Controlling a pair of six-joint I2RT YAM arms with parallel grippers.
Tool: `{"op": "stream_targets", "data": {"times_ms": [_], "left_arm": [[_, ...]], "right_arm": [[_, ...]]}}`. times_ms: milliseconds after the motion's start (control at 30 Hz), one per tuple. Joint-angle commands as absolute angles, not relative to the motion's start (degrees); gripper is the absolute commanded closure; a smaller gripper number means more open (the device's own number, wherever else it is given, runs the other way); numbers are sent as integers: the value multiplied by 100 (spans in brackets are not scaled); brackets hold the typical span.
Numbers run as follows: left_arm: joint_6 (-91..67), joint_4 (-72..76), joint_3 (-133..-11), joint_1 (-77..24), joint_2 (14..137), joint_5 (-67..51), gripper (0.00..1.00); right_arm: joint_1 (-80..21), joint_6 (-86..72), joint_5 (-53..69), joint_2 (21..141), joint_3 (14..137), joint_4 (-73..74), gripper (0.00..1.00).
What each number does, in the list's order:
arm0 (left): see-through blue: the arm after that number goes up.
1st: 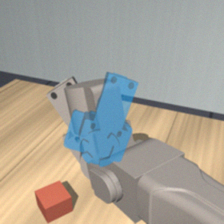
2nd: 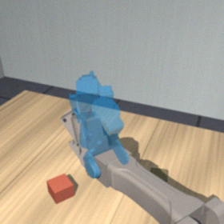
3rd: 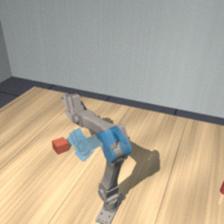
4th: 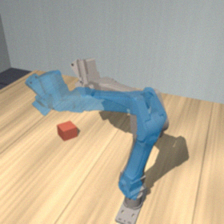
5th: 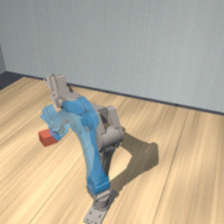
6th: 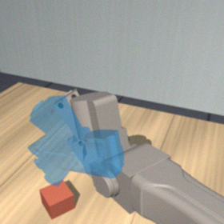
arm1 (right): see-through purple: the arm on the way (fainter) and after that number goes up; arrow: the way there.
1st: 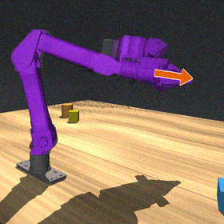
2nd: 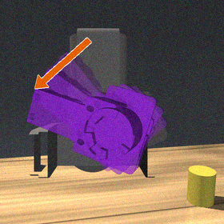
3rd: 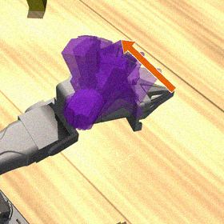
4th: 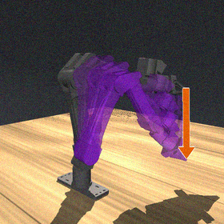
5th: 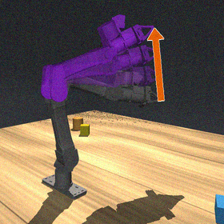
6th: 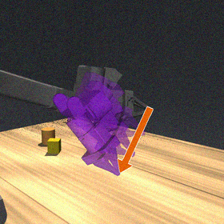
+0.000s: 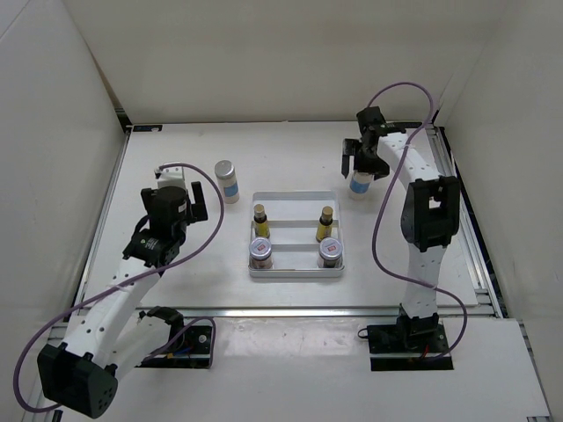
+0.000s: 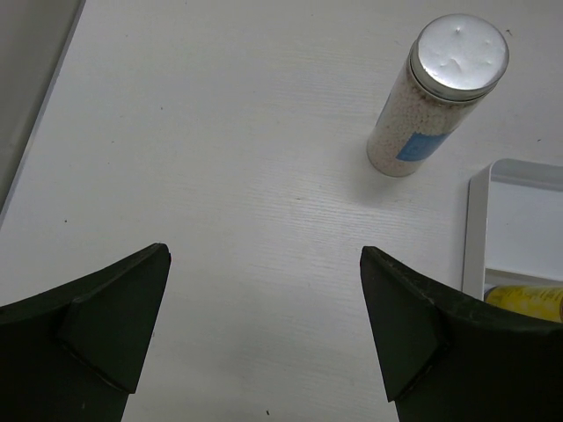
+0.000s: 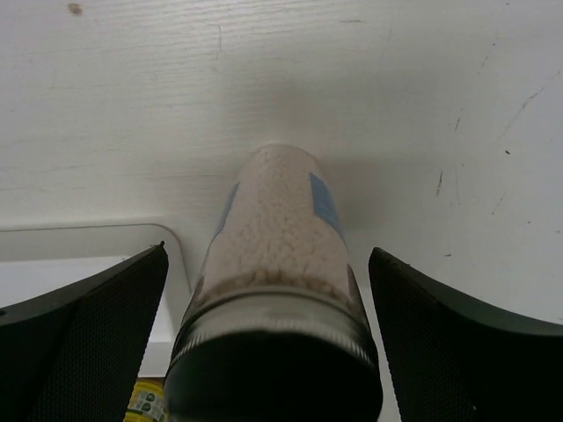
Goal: Organize the condiment bottles
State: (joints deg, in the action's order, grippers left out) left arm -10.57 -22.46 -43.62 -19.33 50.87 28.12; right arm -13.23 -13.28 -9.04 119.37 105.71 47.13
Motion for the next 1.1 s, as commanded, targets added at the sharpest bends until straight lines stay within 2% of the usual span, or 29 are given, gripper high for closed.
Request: {"op": "stream_targets", "data": {"times_ms": [0, 33, 133, 167, 267, 367, 567, 800, 1067], "left_arm": [[-1151, -2136, -4474, -1925, 4992, 2892, 0], [-1151, -2136, -4474, -1925, 5062, 2839, 0], [-1151, -2136, -4474, -1925, 5062, 2760, 0], [-1151, -2136, -4474, -1925, 5115, 2708, 0], [-1151, -2136, -4474, -1925, 5115, 2707, 0], [-1151, -2136, -4474, -1925, 5115, 2707, 0], [-1151, -2136, -4474, -1925, 5168, 2707, 0], [-1099, -2084, -4474, -1925, 5115, 2707, 0], [-1099, -2083, -4421, -1925, 5115, 2838, 0]], "right_arm": [[-1240, -1415, -993, 11988, 10898, 4641, 6], [-1239, -1415, -941, 12040, 10898, 4641, 10], [-1239, -1415, -888, 12041, 10951, 4641, 32], [-1239, -1415, -888, 12041, 10951, 4641, 45], [-1239, -1520, -888, 11980, 10951, 4693, 69], [-1300, -1521, -992, 11429, 10890, 4693, 82], [-1634, -1161, -1108, 10575, 11486, 4983, 100], [-2144, -932, -274, 10397, 11426, 5115, 100], [-2812, -1046, -123, 10459, 10592, 4800, 100]]}}
